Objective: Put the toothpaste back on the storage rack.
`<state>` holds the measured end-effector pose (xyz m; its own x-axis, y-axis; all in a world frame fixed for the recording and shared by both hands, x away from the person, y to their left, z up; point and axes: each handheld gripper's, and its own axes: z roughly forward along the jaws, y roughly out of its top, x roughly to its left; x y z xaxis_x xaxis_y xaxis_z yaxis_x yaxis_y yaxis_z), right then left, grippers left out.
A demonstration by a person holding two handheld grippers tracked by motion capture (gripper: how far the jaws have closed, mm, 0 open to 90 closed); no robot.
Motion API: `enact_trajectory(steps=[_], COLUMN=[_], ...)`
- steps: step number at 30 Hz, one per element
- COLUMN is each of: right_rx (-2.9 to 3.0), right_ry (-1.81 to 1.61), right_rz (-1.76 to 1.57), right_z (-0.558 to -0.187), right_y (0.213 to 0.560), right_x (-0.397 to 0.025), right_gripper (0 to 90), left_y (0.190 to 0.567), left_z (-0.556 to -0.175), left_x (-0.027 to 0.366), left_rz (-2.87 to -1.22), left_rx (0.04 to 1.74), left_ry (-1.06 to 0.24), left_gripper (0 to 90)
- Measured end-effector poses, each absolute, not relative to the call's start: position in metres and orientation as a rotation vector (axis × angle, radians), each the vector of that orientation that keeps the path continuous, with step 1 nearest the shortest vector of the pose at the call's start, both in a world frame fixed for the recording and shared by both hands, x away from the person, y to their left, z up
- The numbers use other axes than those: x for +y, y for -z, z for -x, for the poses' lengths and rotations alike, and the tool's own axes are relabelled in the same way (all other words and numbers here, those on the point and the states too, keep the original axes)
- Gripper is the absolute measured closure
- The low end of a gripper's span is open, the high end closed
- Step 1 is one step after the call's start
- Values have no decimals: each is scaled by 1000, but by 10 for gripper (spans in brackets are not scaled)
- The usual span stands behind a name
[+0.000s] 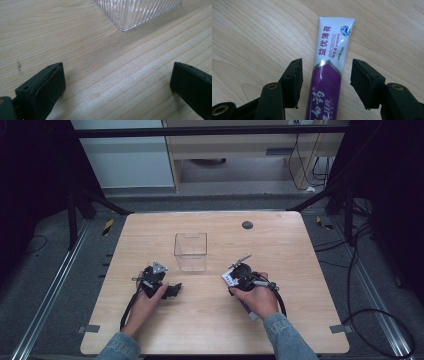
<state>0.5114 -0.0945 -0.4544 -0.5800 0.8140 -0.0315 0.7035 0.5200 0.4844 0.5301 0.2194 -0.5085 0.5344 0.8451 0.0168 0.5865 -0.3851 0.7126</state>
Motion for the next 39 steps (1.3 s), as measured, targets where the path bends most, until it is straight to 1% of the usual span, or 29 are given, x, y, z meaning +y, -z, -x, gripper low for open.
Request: enact_trajectory(steps=[9, 16, 30, 39], right_rx=[2529, 2552, 2567, 2563], right_ry=[-587, -540, -505, -494], right_rz=[-1320, -1347, -1341, -1348], right_z=[-521, -524, -527, -528], right_y=[465, 467, 471, 472], right_x=[-92, -89, -86, -87], right_gripper=[450, 479, 499, 534], left_y=[509, 509, 509, 509], left_z=[-530, -530, -530, -530], left_x=[219, 219, 219, 219], left_rz=[-2112, -2113, -2112, -2113], left_rx=[1154, 1153, 1153, 1153], left_ry=[-504, -504, -504, -504], left_gripper=[0, 0, 0, 0])
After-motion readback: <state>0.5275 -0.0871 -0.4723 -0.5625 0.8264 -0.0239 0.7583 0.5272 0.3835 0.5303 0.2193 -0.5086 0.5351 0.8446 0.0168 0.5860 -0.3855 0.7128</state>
